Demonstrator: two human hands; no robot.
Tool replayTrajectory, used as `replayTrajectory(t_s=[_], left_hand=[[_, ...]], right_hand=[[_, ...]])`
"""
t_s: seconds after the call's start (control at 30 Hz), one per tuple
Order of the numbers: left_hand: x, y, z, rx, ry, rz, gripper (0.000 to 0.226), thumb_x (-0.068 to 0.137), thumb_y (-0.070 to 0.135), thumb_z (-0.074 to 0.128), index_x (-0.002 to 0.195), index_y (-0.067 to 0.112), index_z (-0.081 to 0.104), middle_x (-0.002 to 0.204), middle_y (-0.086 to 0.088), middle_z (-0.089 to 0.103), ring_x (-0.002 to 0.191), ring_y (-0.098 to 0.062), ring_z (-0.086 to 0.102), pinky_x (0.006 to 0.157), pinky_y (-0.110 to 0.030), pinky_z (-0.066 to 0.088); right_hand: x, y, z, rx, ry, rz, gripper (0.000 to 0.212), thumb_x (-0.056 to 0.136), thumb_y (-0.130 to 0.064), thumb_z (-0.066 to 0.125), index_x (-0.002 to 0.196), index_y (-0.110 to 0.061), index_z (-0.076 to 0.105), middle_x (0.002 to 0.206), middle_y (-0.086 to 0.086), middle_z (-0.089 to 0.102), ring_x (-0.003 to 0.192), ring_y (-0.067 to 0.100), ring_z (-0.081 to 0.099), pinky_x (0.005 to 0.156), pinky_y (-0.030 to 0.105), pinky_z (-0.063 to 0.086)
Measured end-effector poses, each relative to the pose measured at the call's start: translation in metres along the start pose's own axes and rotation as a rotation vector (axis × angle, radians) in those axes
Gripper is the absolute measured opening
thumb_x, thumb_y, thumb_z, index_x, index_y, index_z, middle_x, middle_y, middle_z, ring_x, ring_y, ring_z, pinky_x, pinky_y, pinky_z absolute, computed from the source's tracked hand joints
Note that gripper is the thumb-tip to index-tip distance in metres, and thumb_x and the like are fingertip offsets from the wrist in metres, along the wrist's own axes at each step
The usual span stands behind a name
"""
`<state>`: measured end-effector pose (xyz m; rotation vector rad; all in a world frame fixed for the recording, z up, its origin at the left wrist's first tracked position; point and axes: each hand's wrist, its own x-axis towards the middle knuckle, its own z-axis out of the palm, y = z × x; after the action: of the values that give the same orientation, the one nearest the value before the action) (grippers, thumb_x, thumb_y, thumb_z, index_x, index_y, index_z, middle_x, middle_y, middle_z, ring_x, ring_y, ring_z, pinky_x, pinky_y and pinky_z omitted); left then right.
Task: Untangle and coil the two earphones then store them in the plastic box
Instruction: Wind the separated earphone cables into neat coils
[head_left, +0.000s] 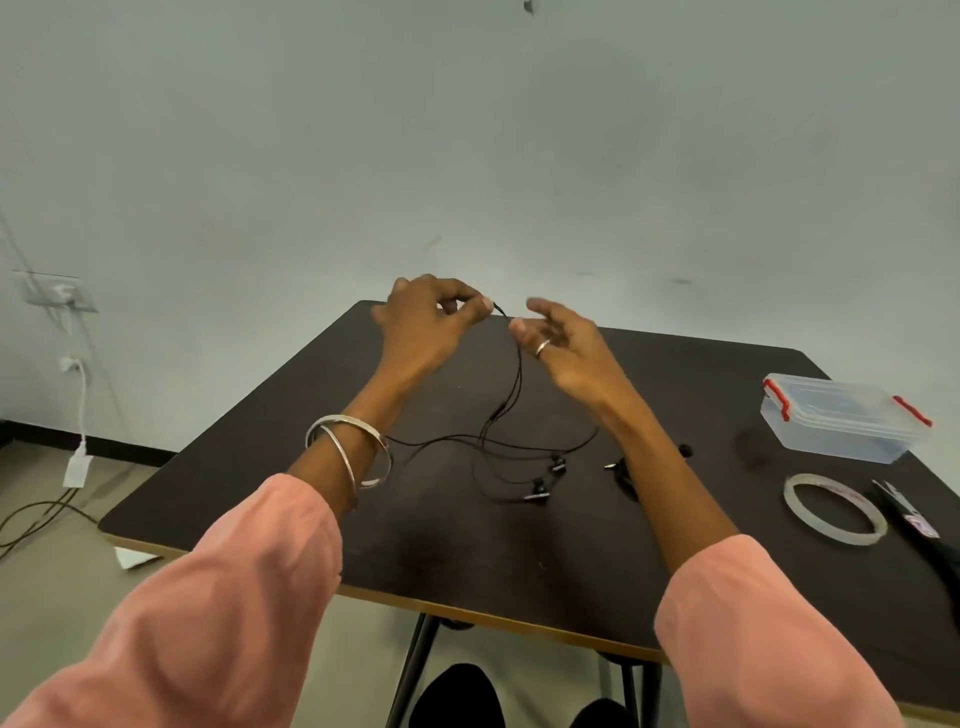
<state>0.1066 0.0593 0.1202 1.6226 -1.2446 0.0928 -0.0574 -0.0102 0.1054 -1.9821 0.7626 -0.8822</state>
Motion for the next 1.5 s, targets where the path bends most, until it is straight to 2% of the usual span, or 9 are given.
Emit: replayTrajectory(t_s=[0.3,0.5,0.63,0.73,0.87,0.97,1.07,1.37,1.5], left_hand=[[-0.013,-0.024,0.010,-0.095,-0.218,0.038,0.017,0.080,0.058,0.055,0.079,0.048,0.068,0.083,0.014,0.067,0.099,-0.014,0.058,0.097,-0.051,0.040],[-0.015,-0.053,0.005,-0.111,0.137,-0.132,0.015,0.082,0.048,0.059,0.069,0.053,0.065,0.082,0.017,0.068,0.100,-0.017,0.060,0.099,-0.055,0.039],[-0.013,-0.063,-0.001,-0.101,0.288,-0.234,0.014,0.085,0.040,0.064,0.079,0.031,0.072,0.065,0.011,0.061,0.089,-0.020,0.063,0.099,-0.054,0.036],[-0.013,-0.063,-0.003,-0.023,0.286,-0.193,0.018,0.088,0.038,0.063,0.082,0.023,0.071,0.070,0.004,0.062,0.094,-0.021,0.059,0.097,-0.048,0.033],[-0.017,-0.053,0.011,-0.013,0.177,-0.083,0.012,0.086,0.040,0.063,0.079,0.033,0.070,0.077,0.005,0.064,0.095,-0.018,0.052,0.093,-0.047,0.035],[-0.023,-0.042,0.030,-0.064,0.085,-0.025,0.007,0.083,0.042,0.065,0.079,0.038,0.068,0.076,0.006,0.062,0.090,-0.017,0.052,0.091,-0.049,0.039],[-0.026,-0.042,0.044,-0.116,0.019,0.034,0.009,0.081,0.043,0.064,0.081,0.037,0.070,0.074,0.005,0.063,0.080,-0.016,0.055,0.083,-0.050,0.044],[-0.042,-0.095,0.063,-0.157,0.157,0.012,0.018,0.089,0.030,0.063,0.088,0.016,0.074,0.075,-0.004,0.069,0.072,-0.020,0.063,0.067,-0.046,0.051],[-0.045,-0.109,0.066,-0.081,0.258,-0.048,0.015,0.091,0.026,0.062,0.086,0.017,0.072,0.067,-0.005,0.062,0.069,-0.023,0.055,0.067,-0.022,0.042]], right_hand=[[0.006,0.000,-0.006,-0.016,0.168,-0.055,0.013,0.094,-0.010,0.059,0.090,-0.005,0.070,0.070,0.004,0.063,0.054,0.008,0.057,0.064,0.033,0.058],[0.008,0.017,-0.012,0.460,0.532,0.128,0.021,0.097,-0.006,0.050,0.082,-0.002,0.064,0.066,0.007,0.052,0.045,0.011,0.047,0.057,0.037,0.059],[0.007,0.033,-0.010,0.477,0.691,0.291,0.020,0.095,-0.002,0.050,0.080,0.002,0.063,0.065,0.009,0.054,0.043,0.013,0.053,0.058,0.034,0.057],[0.006,0.050,-0.008,0.014,0.533,0.326,0.018,0.090,0.001,0.049,0.087,0.011,0.064,0.084,0.020,0.065,0.079,0.027,0.066,0.069,0.037,0.055],[0.007,0.039,0.001,-0.277,0.267,0.121,0.042,0.091,-0.005,0.053,0.132,-0.010,0.053,0.125,0.005,0.061,0.118,0.021,0.056,0.103,0.038,0.043],[0.010,0.028,0.016,-0.194,0.040,-0.036,0.043,0.091,-0.022,0.061,0.134,-0.019,0.052,0.124,-0.002,0.064,0.118,0.012,0.056,0.103,0.032,0.042],[0.013,0.037,0.025,-0.264,0.006,-0.115,0.017,0.089,-0.030,0.063,0.104,-0.024,0.070,0.085,-0.008,0.073,0.085,0.003,0.066,0.086,0.040,0.051],[0.025,0.072,-0.001,0.401,0.580,0.103,0.019,0.096,-0.009,0.053,0.085,-0.006,0.067,0.063,0.005,0.060,0.053,0.012,0.053,0.055,0.026,0.050],[0.025,0.087,0.008,0.323,0.710,0.186,0.018,0.096,-0.009,0.052,0.085,-0.005,0.066,0.067,0.007,0.063,0.054,0.012,0.055,0.063,0.035,0.056]])
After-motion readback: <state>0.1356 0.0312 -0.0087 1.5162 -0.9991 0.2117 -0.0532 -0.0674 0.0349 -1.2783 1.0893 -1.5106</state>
